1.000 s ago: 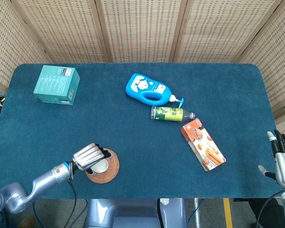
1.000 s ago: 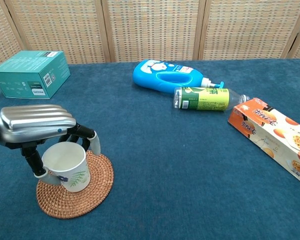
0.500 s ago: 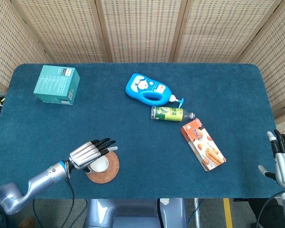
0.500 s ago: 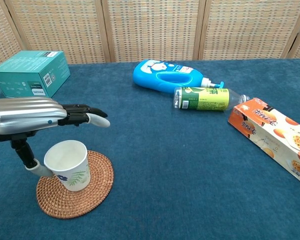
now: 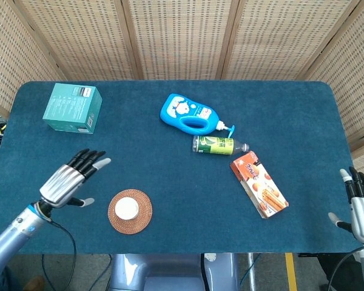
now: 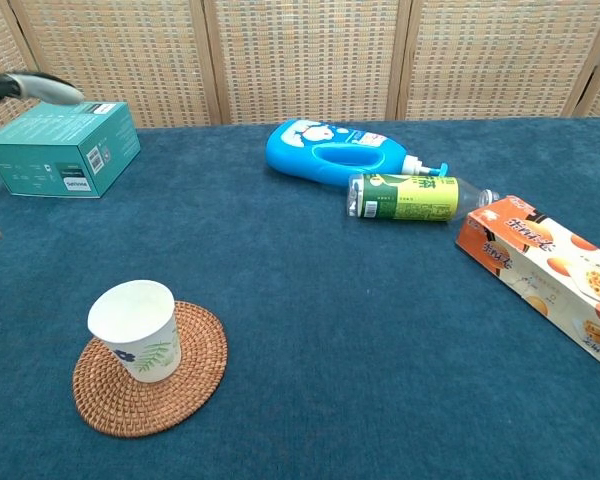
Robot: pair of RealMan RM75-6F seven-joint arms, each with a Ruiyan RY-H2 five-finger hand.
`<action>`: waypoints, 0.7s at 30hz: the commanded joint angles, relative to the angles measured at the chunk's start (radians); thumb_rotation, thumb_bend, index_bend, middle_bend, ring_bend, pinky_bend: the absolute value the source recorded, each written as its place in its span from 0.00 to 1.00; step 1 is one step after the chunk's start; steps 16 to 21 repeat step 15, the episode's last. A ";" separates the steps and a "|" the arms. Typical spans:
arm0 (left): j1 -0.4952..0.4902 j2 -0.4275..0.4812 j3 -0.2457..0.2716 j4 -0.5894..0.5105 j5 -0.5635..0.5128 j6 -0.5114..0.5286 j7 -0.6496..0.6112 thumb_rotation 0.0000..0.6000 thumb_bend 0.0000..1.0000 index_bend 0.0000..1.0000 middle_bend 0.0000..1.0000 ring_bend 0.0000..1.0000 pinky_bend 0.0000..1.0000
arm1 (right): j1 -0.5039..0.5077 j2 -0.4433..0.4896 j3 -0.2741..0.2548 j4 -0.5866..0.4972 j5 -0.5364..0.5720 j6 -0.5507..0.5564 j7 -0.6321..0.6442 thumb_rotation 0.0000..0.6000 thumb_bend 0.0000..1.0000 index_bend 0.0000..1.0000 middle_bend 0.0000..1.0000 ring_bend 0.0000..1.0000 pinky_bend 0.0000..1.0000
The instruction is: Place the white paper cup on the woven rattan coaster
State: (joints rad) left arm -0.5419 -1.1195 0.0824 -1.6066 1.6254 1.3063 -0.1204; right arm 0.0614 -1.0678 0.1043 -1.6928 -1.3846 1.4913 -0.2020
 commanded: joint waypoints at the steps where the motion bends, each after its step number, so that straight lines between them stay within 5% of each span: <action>1: 0.136 0.010 -0.048 -0.075 -0.153 0.154 0.059 1.00 0.00 0.00 0.00 0.00 0.00 | -0.005 0.006 -0.004 -0.013 -0.010 0.009 -0.004 1.00 0.00 0.04 0.00 0.00 0.00; 8: 0.259 0.051 -0.034 -0.217 -0.266 0.236 0.248 1.00 0.00 0.00 0.00 0.00 0.00 | -0.011 0.014 -0.009 -0.028 -0.034 0.025 -0.003 1.00 0.00 0.04 0.00 0.00 0.00; 21: 0.310 0.083 -0.016 -0.257 -0.312 0.212 0.253 1.00 0.00 0.00 0.00 0.00 0.00 | -0.018 0.021 -0.010 -0.029 -0.046 0.039 0.014 1.00 0.00 0.04 0.00 0.00 0.00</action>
